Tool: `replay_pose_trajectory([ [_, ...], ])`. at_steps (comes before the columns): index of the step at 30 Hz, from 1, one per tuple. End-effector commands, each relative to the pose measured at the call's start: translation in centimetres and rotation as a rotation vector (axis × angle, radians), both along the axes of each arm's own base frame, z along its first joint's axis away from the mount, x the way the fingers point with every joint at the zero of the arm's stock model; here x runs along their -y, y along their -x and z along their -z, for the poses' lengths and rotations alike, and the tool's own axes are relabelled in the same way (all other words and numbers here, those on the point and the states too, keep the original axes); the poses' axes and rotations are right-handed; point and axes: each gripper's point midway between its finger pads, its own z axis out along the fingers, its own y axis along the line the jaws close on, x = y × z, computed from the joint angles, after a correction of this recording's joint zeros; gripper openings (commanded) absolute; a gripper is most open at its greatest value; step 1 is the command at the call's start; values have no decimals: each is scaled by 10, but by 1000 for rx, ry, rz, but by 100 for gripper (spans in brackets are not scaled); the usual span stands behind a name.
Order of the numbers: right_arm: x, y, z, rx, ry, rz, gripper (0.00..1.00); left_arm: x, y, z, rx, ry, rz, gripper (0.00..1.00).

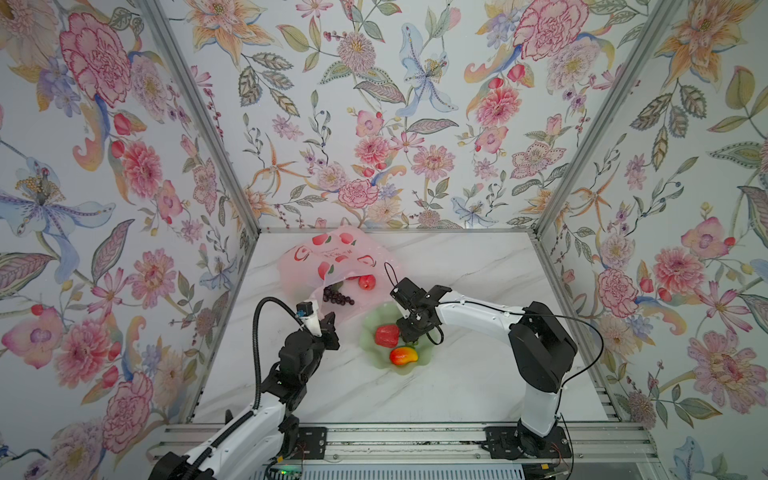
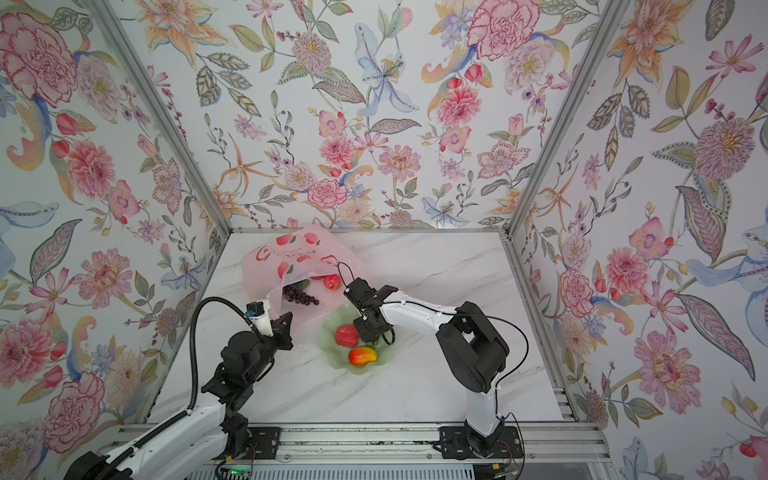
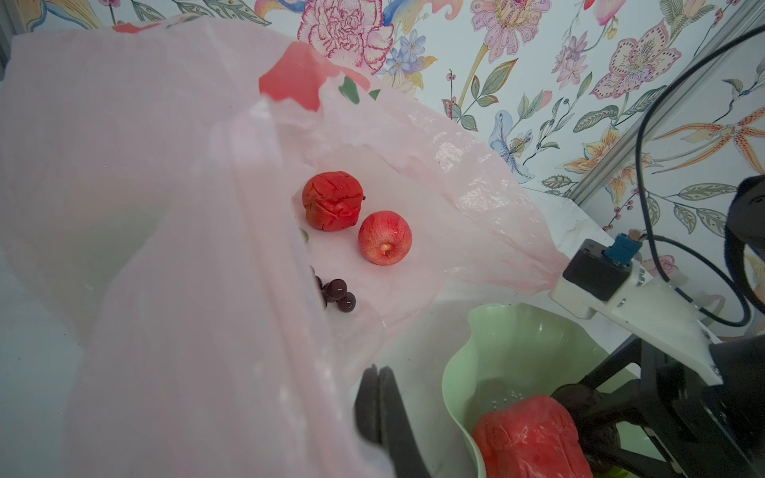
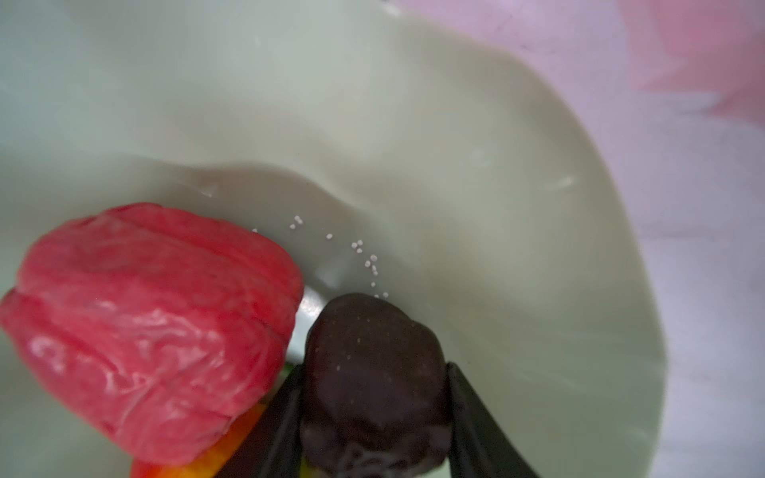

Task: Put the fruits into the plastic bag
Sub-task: 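Close the right gripper on the passion fruit and lift it, then carry the passion fruit into the bag opening and release it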

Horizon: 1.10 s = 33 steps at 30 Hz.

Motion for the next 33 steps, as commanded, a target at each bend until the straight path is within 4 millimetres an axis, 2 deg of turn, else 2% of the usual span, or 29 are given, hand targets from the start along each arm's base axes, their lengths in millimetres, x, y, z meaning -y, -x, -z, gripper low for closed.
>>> replay_pose_trajectory([
  [1,1,-4,-31,69,-39,15,44,-3,0,-5,30,15,-7,0],
  [5,4,-4,-56,111,-90,35,44,-3,0,-5,32,15,-7,0],
  [11,1,-3,-110,176,-229,52,45,-3,1,-5,33,18,-5,0],
  [15,-27,-3,-147,175,-497,31,46,-3,0,-5,29,18,-3,0],
  [19,-57,-13,-170,114,-793,38,46,-1,0,-5,27,16,4,0],
  [22,-81,-26,-171,36,-929,51,46,-2,-1,-5,26,15,1,0],
  [29,-139,-65,-127,-140,-1026,106,46,-1,-2,-3,20,13,3,0],
  [33,-167,-95,-109,-141,-1025,119,47,-1,-2,-3,17,12,5,0],
])
